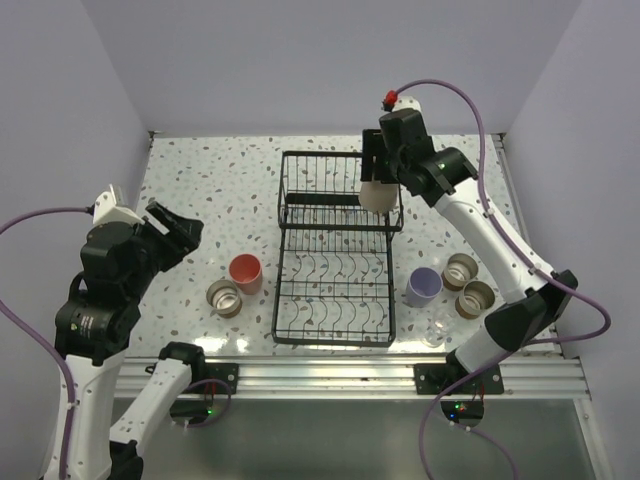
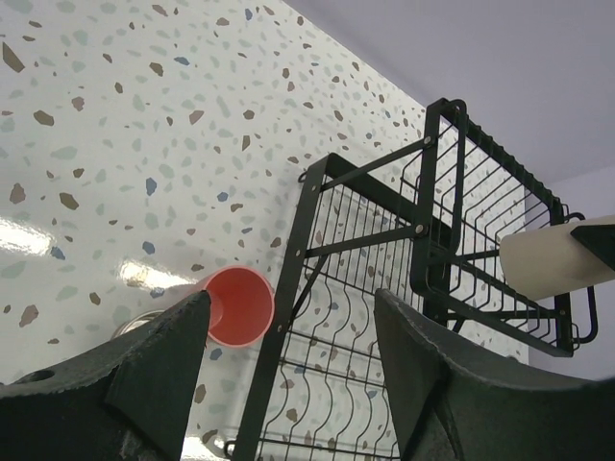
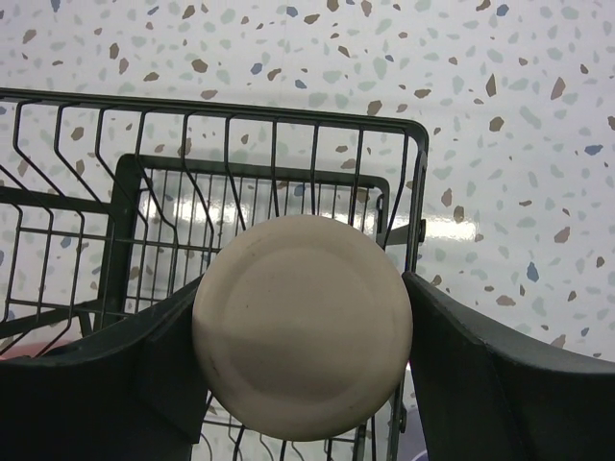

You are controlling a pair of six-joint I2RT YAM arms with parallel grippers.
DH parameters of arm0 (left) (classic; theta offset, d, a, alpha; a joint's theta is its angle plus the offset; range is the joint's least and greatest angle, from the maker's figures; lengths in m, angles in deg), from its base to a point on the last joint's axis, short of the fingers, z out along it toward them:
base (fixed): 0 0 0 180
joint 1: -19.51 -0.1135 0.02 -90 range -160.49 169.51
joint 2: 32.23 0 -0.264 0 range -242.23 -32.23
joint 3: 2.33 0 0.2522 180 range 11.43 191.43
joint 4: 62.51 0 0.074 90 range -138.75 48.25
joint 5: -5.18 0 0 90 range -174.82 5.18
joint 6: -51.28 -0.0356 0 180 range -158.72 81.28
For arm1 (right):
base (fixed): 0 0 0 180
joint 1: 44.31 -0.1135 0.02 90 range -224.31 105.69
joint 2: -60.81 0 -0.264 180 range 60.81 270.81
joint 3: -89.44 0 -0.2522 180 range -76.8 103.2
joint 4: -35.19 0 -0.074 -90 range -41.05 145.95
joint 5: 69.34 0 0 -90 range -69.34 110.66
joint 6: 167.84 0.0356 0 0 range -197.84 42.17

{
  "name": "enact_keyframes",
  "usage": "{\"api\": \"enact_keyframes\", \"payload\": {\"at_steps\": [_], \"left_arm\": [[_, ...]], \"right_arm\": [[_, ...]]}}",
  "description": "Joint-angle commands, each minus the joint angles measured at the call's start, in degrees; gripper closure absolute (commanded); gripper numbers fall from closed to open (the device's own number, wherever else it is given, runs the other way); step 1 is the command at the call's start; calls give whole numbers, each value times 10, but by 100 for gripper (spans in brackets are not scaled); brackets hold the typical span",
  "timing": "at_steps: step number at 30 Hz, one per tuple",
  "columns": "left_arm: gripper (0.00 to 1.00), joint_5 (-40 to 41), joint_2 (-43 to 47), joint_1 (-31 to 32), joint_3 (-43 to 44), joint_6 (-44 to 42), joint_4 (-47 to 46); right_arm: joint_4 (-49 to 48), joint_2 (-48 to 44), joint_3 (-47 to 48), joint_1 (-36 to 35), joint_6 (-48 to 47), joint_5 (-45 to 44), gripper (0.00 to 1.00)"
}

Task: Load the cups into the dish rack

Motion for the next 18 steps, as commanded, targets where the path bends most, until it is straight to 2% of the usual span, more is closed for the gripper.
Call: {"api": "enact_keyframes", "payload": {"at_steps": [1,5,8,9,18], "left_arm": [[27,10,-9,1,25,-25,3],[27,10,-17,2,29,-33,-2],[27,9,-19,1,27,-35,-5],[27,9,-20,1,27,-36,-8],[27,6,-27,1,27,-42,-12]], "right_arm": [[19,-21,-23,-1,7,-16,100],[13,-34,-29,-2,3,-25,78],[4,-42,-34,-2,0,-26,43],[5,-42,-34,-2,-2,-26,2],[43,-40,22,-2,-11,-26,2]]}}
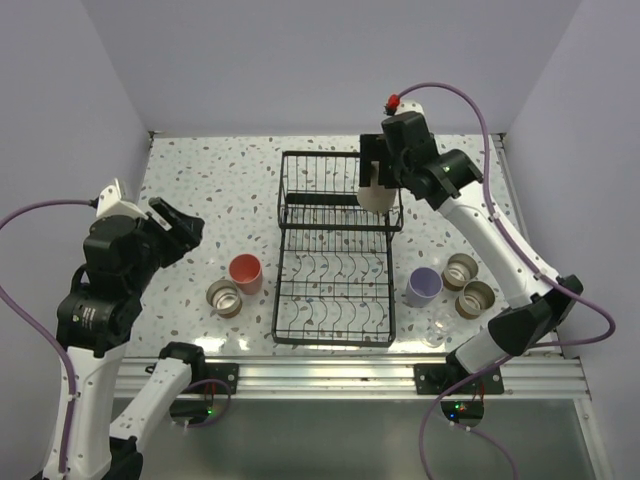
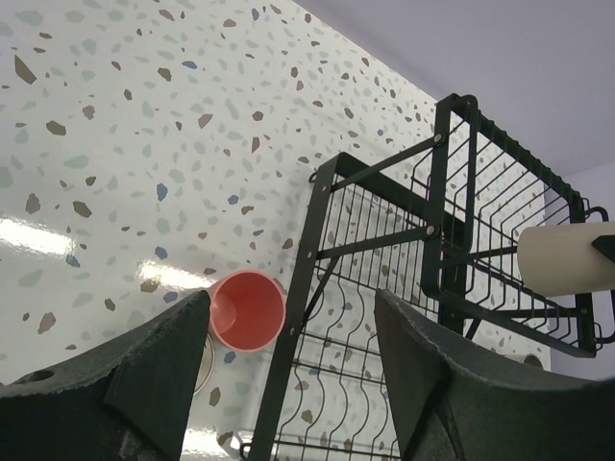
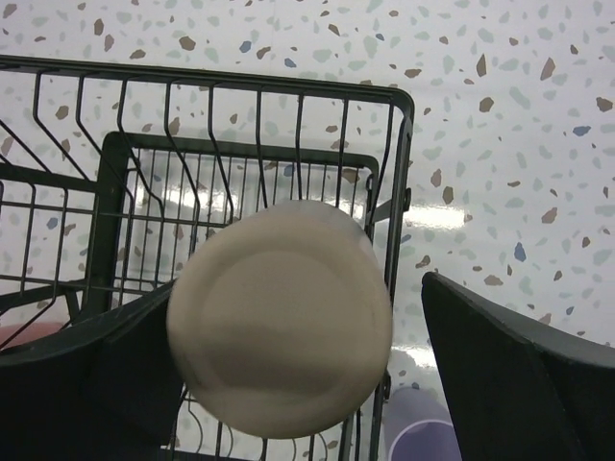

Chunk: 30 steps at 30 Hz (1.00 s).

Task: Load the cups into the dish rack

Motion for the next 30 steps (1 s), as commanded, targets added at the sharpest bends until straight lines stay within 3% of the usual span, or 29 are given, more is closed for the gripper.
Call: {"api": "enact_keyframes", "payload": {"at_steps": [1,10,22,30], "left_arm": [[27,6,-7,1,17,-14,-13],[26,20,-33,1,35,-34,6],[26,-2,-60,1,21,-52,9],[26,-54,-84,1,-47,-66,-33]], "right_arm": [[37,-18,64,2,-12,-22,2],[57,-57,150,3,-13,12,2],[61,-196,43,3,44,65,2],[89,-256,-14,3,81,110,2]]}}
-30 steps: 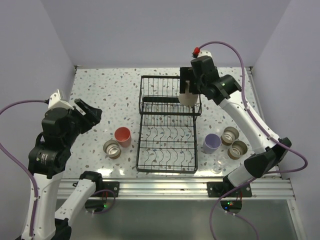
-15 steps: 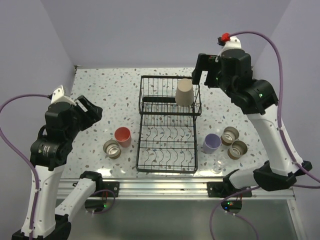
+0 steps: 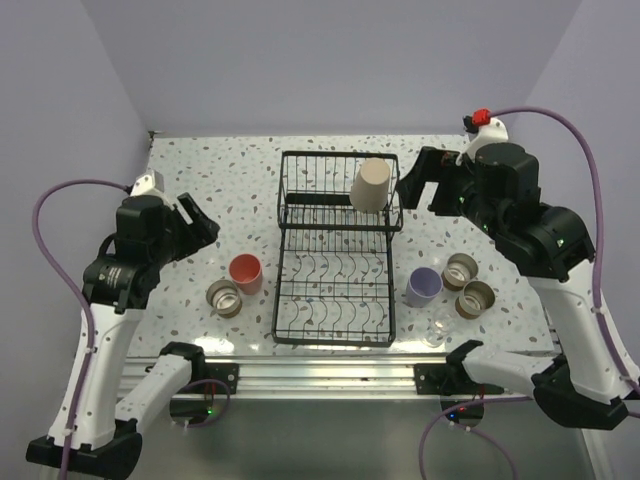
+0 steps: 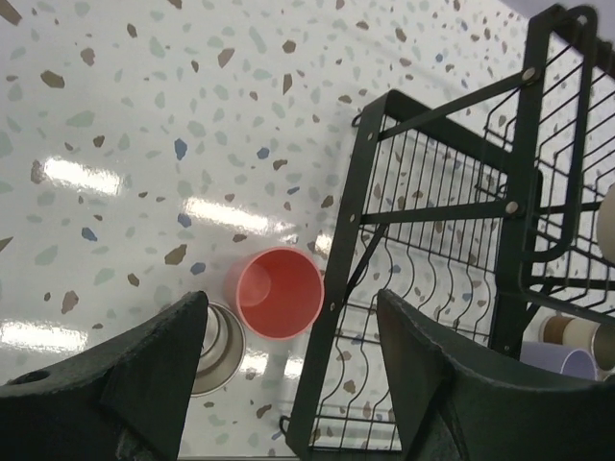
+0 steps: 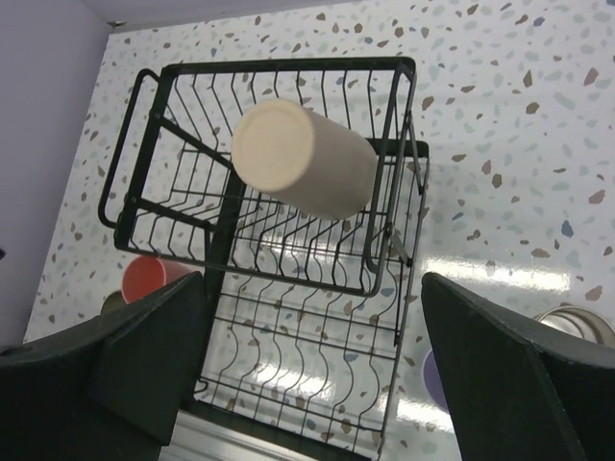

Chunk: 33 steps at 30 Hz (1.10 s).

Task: Load the cups into the dish rack

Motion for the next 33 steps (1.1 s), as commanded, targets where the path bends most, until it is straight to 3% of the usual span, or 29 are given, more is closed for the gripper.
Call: {"api": "enact_keyframes", "payload": {"at_steps": [1,7,12,20,33], "left_arm": [[26,-39,-11,1,-32,-24,-33],[26,-69,-1,1,-128,-18,-83],[33,-68,-30,1,-170,-22,-122],[39,-64,-97,1,-215,-43,-173],[55,-78,-103,2,-280,-25,-225]], "right_arm": [[12,-42,-29,0,35,40,2],[44,-99,-92,0,85,76,2],[69,-146,-131,1,102,79,2],[114,-161,-120,1,92,63,2],[131,-168,-122,2,87,56,2]]}}
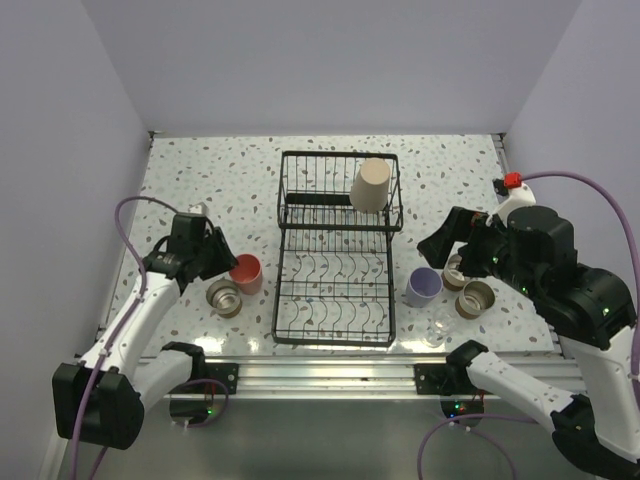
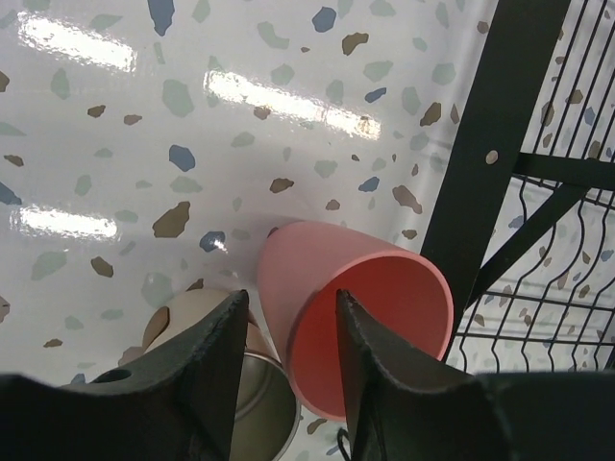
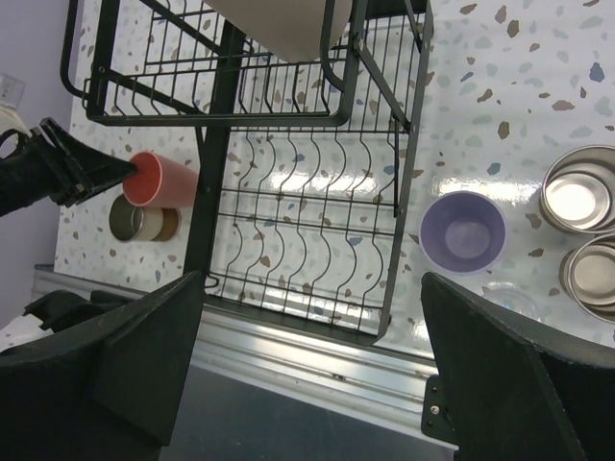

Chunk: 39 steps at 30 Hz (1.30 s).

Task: Load the cups into the dish rack

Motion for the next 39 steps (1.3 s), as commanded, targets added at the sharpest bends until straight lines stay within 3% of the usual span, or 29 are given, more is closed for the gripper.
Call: {"api": "enact_keyframes", "payload": {"at_steps": [1,3,5,11,21,31,39], "left_arm": [[56,-9,5,2,-16,3,-44],[57,-12,8,2,-28,5,-54],[100,-17,0,1,-32,3,-70],[100,73,3,1,79,-18,-17],[100,107,15,0,227,-46,58],[100,46,45,0,309,-61,46],[100,-46,75,0,384,-50,-3]], "right_arm": [[10,1,5,1,-1,-2,2],[8,4,-1,1,-3,4,2],[3,7,-5,0,-3,12,2],[-8,22,6,0,-7,18,2],[-24,26,10,0,-7,26,2],[-78,44,26,1,-16,77,2],[-179,114,114,0,13,212,2]]}}
